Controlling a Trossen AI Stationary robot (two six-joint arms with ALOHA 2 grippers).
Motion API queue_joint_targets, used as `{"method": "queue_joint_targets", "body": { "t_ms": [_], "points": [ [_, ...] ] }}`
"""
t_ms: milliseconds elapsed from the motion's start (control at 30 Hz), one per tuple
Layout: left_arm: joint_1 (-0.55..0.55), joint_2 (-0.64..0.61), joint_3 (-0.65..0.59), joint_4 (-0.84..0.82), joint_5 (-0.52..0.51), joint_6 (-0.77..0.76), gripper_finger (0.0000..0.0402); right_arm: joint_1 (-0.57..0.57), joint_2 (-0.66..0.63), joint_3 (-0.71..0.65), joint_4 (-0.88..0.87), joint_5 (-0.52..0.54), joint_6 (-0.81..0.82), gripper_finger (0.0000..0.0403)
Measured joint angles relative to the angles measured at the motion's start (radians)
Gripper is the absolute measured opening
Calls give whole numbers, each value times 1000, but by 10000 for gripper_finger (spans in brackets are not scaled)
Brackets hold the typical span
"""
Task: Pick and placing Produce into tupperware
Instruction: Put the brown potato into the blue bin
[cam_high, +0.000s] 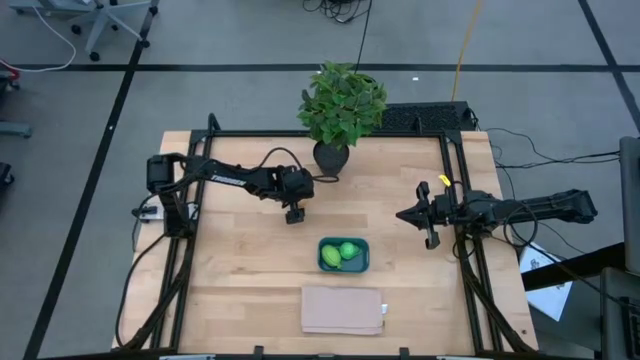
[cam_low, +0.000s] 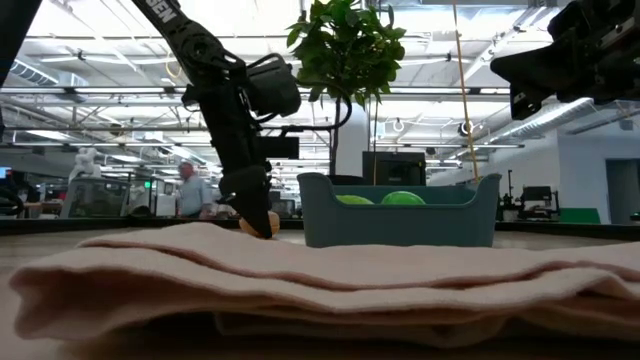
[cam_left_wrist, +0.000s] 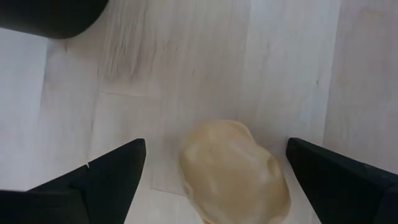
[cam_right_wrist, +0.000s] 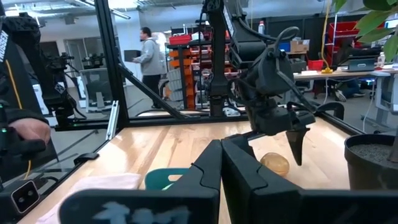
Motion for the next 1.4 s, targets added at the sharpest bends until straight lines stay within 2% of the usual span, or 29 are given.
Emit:
{"method": "queue_joint_targets", "body": {
  "t_ms": [633, 1200, 1400],
  "points": [
    [8, 2, -1, -16, 35, -10, 394, -1, 0, 0, 1, 0, -2, 0],
    [5, -2, -3, -22, 56, 1, 236, -1, 0, 0, 1, 0, 0, 0],
    [6, -36, -8, -34, 18, 12, 210, -1, 0, 0, 1, 0, 0, 0]
  ]
}}
